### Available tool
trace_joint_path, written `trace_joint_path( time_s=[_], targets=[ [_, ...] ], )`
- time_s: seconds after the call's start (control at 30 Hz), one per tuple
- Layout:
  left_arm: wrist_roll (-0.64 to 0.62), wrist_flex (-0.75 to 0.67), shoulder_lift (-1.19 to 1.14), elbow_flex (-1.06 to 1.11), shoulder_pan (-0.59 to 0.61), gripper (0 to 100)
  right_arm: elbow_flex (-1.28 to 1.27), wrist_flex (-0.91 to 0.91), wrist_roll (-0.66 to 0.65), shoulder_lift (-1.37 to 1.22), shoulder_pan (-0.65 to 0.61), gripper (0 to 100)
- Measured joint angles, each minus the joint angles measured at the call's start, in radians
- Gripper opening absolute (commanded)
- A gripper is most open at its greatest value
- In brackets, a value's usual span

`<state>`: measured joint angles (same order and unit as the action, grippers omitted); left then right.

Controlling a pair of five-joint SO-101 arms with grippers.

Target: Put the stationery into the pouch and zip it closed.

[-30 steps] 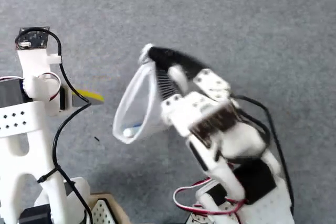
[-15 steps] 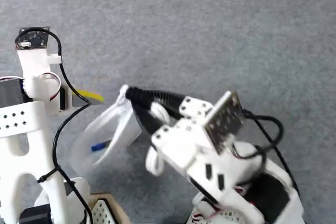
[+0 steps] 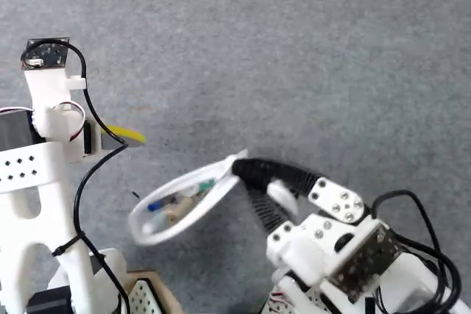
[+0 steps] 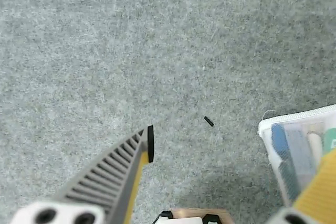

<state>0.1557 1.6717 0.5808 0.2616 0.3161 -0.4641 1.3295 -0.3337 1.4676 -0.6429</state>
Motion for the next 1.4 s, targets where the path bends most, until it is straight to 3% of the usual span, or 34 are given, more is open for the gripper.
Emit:
trace_joint_path(
  time_s=[0.47, 0.63, 0.97, 1.17, 1.4],
  targets=[
    [0.0, 0.0, 0.0, 0.0, 0.0, 46, -0.005, -0.341, -0.023, -0.006, 0.164, 1.2],
    [0.0, 0.0, 0.0, 0.0, 0.0, 46, -0.133, -0.489, -0.094, -0.052, 0.207, 1.2],
    [0.0, 0.0, 0.0, 0.0, 0.0, 46, -0.393, -0.807, -0.101, -0.16, 0.207, 1.2],
    [0.0, 0.0, 0.0, 0.0, 0.0, 46, -0.394, -0.798, -0.101, -0.176, 0.195, 1.2],
    [-0.089, 0.0, 0.0, 0.0, -0.089, 46, -0.33, -0.47, -0.101, -0.11, -0.008, 1.2]
  ],
)
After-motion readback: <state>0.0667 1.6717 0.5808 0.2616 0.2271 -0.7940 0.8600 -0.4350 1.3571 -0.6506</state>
